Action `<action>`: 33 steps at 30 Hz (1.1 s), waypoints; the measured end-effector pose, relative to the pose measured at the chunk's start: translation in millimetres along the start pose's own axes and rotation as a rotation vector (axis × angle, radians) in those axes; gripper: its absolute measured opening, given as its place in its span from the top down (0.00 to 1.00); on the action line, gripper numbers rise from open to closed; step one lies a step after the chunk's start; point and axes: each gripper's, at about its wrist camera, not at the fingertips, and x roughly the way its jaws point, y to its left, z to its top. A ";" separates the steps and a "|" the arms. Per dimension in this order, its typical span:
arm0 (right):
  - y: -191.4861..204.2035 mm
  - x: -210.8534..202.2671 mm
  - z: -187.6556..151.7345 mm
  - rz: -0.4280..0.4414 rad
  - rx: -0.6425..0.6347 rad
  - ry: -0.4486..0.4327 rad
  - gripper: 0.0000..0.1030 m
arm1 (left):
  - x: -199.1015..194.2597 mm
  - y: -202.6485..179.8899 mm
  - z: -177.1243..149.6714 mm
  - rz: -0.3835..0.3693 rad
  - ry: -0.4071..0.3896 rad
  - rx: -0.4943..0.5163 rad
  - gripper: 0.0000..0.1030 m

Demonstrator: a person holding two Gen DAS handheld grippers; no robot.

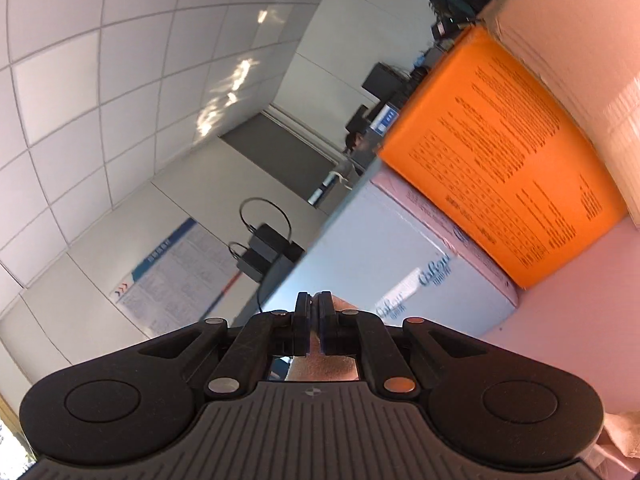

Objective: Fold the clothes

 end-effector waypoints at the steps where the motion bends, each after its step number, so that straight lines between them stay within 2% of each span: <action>1: -4.2 10.3 -9.7 -0.027 -0.004 0.036 0.92 | 8.6 14.6 -3.0 0.034 0.029 -0.060 0.92; 3: -9.1 25.4 -23.1 -0.075 -0.021 0.085 0.87 | 15.8 31.2 -7.5 0.088 0.046 -0.117 0.89; 4: -10.1 28.4 -28.5 -0.088 -0.032 0.092 0.79 | 16.8 36.6 -10.1 0.097 0.048 -0.128 0.87; 5: -10.5 27.2 -30.7 -0.089 -0.040 0.093 0.70 | 15.2 43.1 -16.6 0.102 0.053 -0.137 0.81; 7: -12.2 22.5 -30.6 -0.090 -0.051 0.096 0.65 | 12.0 49.2 -21.9 0.115 0.048 -0.148 0.65; 8: -12.5 19.0 -26.9 -0.105 -0.070 0.092 0.64 | 8.0 51.1 -22.4 0.126 0.041 -0.146 0.52; 9: -13.1 12.7 -21.8 -0.127 -0.096 0.088 0.63 | 4.3 53.2 -22.3 0.135 0.030 -0.140 0.47; 12: -18.9 -12.8 -9.6 -0.258 -0.213 0.110 0.57 | -16.6 59.9 -22.1 0.133 -0.050 -0.119 0.45; 15: -33.8 -35.4 -13.9 -0.411 -0.387 0.190 0.55 | -37.7 67.1 -15.4 0.103 -0.160 -0.100 0.43; 18: -52.9 -52.8 -29.2 -0.516 -0.481 0.285 0.54 | -40.5 50.8 3.2 0.076 -0.187 0.034 0.41; 21: -66.5 -56.9 -48.9 -0.565 -0.532 0.367 0.52 | -20.6 13.3 23.0 0.026 -0.157 0.196 0.35; 26: -82.3 -48.9 -68.3 -0.549 -0.467 0.406 0.41 | 32.3 -51.6 47.6 -0.138 -0.069 0.283 0.33; 29: -88.9 -37.4 -73.0 -0.566 -0.436 0.413 0.40 | 64.8 -78.1 56.2 -0.154 -0.012 0.282 0.33; 33: -99.2 -25.6 -72.2 -0.586 -0.391 0.403 0.40 | 105.5 -99.9 66.5 -0.111 0.049 0.254 0.33</action>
